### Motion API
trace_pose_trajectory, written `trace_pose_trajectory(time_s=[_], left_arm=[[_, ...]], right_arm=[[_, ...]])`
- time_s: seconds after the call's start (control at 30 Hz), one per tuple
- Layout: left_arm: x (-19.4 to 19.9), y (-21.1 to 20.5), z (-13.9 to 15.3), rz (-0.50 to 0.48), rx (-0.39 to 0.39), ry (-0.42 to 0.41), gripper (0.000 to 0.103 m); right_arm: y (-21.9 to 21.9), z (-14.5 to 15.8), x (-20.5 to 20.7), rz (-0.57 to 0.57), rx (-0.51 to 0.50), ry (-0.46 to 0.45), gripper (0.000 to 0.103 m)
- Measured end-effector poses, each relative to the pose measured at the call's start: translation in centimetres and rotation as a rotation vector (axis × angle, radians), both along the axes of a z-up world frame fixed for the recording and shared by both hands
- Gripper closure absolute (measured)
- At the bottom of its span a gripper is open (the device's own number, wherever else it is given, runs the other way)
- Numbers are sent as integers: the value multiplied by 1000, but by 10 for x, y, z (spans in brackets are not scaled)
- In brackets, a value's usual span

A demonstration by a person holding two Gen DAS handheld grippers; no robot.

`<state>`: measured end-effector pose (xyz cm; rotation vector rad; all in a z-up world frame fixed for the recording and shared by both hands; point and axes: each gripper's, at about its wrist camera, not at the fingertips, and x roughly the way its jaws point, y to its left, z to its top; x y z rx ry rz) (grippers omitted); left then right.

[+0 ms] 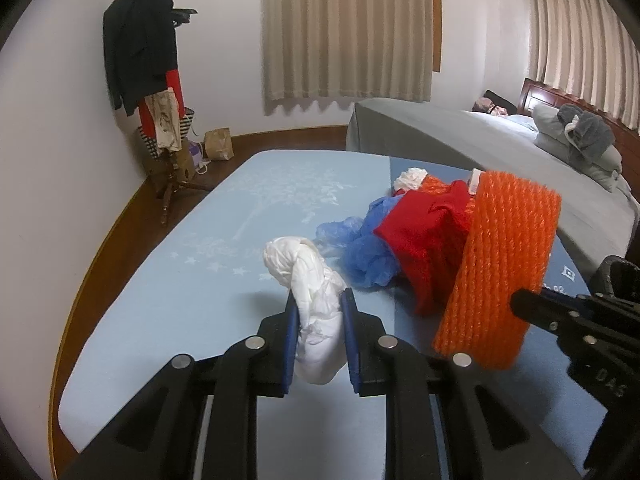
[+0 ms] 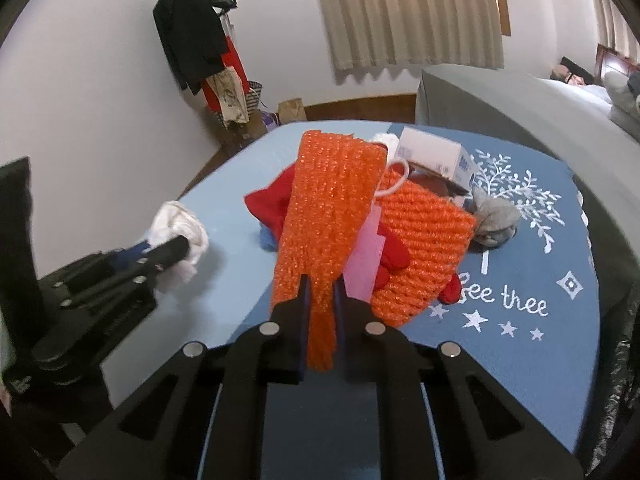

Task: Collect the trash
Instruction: 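Grasp the orange mesh net with the right gripper and lift it, then drop the white tissue and orange mesh into the black bin with both grippers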

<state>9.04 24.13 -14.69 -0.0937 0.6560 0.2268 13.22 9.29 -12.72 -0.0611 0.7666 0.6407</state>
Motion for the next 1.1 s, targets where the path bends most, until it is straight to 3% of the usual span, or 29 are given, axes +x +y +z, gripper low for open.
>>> trace_pose_trajectory(time_s=[0.47,1.1], left_arm=[[-3,-57,31,-138,-9,-64,82],[22,-194,46,-468,-53,-93,82]], right_arm=[[-68,29,-19,-119,2,-57,93],[-216,26,-26,-455,-38,-88,92]])
